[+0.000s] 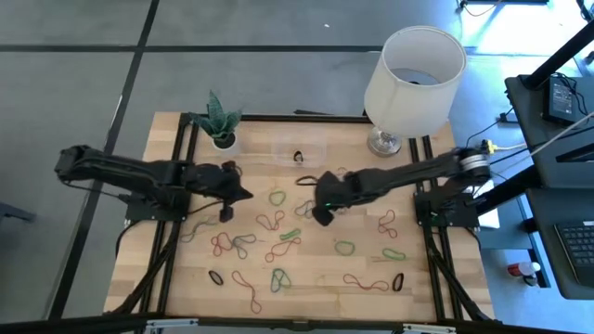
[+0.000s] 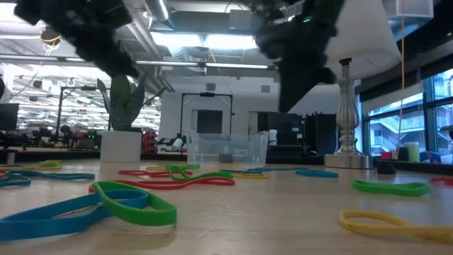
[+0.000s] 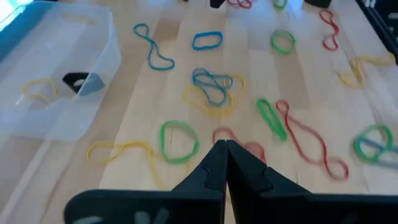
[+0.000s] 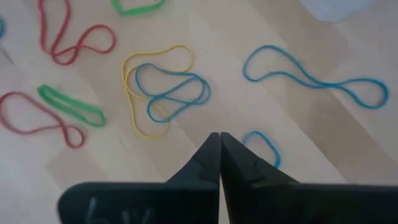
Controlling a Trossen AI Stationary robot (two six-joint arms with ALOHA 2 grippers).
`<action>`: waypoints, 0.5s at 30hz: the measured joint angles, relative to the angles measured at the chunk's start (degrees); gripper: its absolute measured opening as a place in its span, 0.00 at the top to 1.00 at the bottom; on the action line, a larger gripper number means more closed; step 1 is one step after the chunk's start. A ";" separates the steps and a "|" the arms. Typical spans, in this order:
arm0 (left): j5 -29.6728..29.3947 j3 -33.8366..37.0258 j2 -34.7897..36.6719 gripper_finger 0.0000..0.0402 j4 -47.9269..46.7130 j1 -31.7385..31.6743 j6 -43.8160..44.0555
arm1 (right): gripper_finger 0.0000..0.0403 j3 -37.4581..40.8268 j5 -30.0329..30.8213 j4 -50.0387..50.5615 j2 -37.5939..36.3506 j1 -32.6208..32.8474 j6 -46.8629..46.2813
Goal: Pick and place rubber bands into bin
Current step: Put the blue rubber band into the transparent bin
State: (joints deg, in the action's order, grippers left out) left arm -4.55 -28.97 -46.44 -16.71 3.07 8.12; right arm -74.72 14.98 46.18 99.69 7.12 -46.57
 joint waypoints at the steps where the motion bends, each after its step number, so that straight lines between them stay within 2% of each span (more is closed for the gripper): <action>1: 0.61 1.05 1.56 1.00 -0.09 0.00 -0.61 | 0.96 -1.62 0.00 0.13 1.84 -0.18 -0.59; 7: 3.23 5.84 8.86 1.00 0.44 0.00 -1.45 | 0.86 -7.38 -0.17 1.53 10.13 -1.62 -4.97; 15: 3.16 7.56 15.36 1.00 2.22 -0.07 -2.94 | 0.68 -7.91 -6.28 1.43 15.47 -4.49 -11.66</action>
State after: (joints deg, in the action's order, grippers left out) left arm -1.39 -21.41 -31.07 -14.49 3.01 5.18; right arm -82.63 8.70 47.61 115.16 2.63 -58.23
